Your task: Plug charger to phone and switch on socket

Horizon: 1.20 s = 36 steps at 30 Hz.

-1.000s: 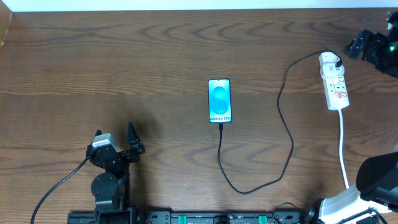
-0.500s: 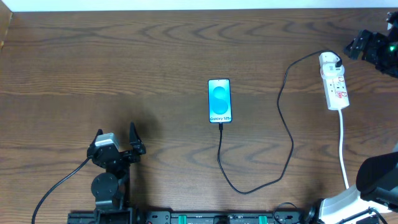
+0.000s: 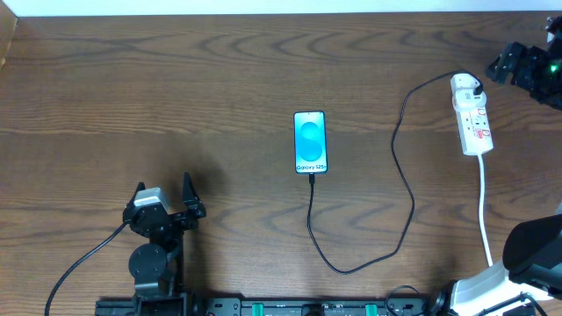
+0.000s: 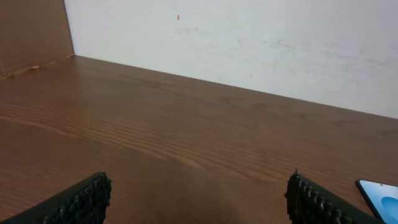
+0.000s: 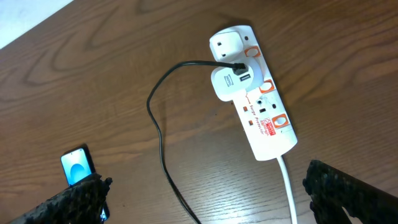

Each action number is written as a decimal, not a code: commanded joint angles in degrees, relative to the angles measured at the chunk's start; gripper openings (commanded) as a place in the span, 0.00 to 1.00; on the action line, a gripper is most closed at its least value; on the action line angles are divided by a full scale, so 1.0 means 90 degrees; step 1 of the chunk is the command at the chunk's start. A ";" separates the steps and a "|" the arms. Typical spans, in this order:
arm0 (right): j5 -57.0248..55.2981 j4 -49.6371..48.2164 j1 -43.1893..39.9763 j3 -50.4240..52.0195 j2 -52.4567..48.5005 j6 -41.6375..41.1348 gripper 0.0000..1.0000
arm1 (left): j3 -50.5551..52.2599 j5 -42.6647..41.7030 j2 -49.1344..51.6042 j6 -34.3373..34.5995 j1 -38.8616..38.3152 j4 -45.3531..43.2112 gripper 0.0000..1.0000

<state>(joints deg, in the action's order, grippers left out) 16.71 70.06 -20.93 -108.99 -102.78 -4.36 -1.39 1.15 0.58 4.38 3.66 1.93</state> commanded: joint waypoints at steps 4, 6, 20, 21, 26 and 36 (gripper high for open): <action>0.0036 0.0005 0.0002 -0.0007 0.0051 -0.0058 0.99 | 0.0129 -0.0058 -0.0039 -0.0104 0.0032 0.0255 0.90; 0.0036 0.0005 0.0002 -0.0007 0.0051 -0.0056 0.99 | 0.0129 -0.0058 -0.0039 -0.0104 0.0032 0.0253 0.90; -0.0005 -0.0221 0.0049 0.0012 0.0066 -0.0056 0.99 | 0.0129 -0.0058 -0.0039 -0.0104 0.0032 0.0255 0.90; -0.0007 -0.0333 0.0092 0.0039 0.0102 -0.0056 0.99 | 0.0129 -0.0058 -0.0039 -0.0104 0.0032 0.0253 0.90; -0.0090 -0.1234 0.0539 0.0712 0.0580 -0.0058 0.99 | 0.0129 -0.0058 -0.0039 -0.0104 0.0032 0.0255 0.90; -0.0151 -0.4777 0.1044 0.4622 0.2453 -0.0238 0.99 | 0.0129 -0.0058 -0.0039 -0.0104 0.0032 0.0253 0.90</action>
<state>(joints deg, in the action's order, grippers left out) 15.94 30.39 -11.60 -75.26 -84.18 -4.86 -1.43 0.32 0.58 4.21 3.66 2.09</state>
